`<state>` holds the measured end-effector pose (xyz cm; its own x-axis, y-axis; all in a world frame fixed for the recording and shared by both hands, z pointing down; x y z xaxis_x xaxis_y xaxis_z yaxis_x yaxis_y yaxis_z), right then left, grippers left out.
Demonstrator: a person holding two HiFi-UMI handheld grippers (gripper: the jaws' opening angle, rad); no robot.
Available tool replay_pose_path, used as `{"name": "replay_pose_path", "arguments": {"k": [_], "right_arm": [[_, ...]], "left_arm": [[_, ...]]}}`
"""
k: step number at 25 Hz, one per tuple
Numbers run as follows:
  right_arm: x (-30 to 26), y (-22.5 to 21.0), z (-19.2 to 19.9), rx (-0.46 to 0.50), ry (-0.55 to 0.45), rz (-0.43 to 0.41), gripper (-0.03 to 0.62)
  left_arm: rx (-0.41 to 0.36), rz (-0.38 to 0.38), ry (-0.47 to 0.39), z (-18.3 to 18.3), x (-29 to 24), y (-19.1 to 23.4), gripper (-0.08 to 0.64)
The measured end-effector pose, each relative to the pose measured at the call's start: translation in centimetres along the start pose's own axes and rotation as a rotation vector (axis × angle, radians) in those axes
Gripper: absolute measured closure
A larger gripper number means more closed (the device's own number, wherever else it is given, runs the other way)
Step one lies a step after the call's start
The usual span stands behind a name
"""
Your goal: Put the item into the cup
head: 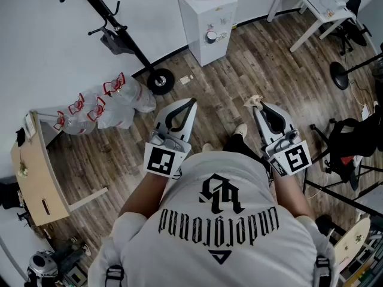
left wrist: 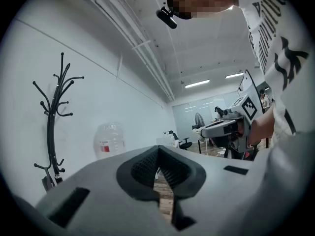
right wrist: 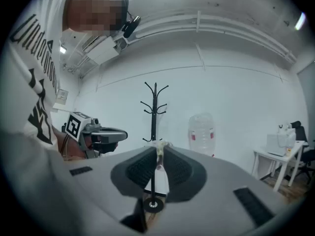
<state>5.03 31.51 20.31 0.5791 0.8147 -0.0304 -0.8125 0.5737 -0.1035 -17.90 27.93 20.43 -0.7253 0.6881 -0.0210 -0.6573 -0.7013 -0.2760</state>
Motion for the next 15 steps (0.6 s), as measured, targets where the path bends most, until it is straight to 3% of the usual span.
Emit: {"name": "replay_pose_path", "arguments": {"k": [9, 15], "right_arm": [[-1.2, -1.7, -0.4, -0.001, 0.005, -0.021, 0.544], [-2.7, -5.3, -0.4, -0.002, 0.004, -0.024, 0.543]], "left_arm": [[0.005, -0.008, 0.000, -0.1, -2.0, 0.8, 0.554], [-0.002, -0.022, 0.013, 0.1, -5.4, 1.2, 0.554]]}}
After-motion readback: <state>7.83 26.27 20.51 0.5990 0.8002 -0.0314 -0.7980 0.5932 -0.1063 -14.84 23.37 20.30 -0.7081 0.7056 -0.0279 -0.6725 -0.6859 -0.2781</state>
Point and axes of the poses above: the fingertips, and each gripper's own axes: x backward along the fingers, y to its left, z out of its underside, the point moved 6 cm from there along x, backward along the fingers, and after that the axes turned 8 degrees about -x, right-handed, at the moved point
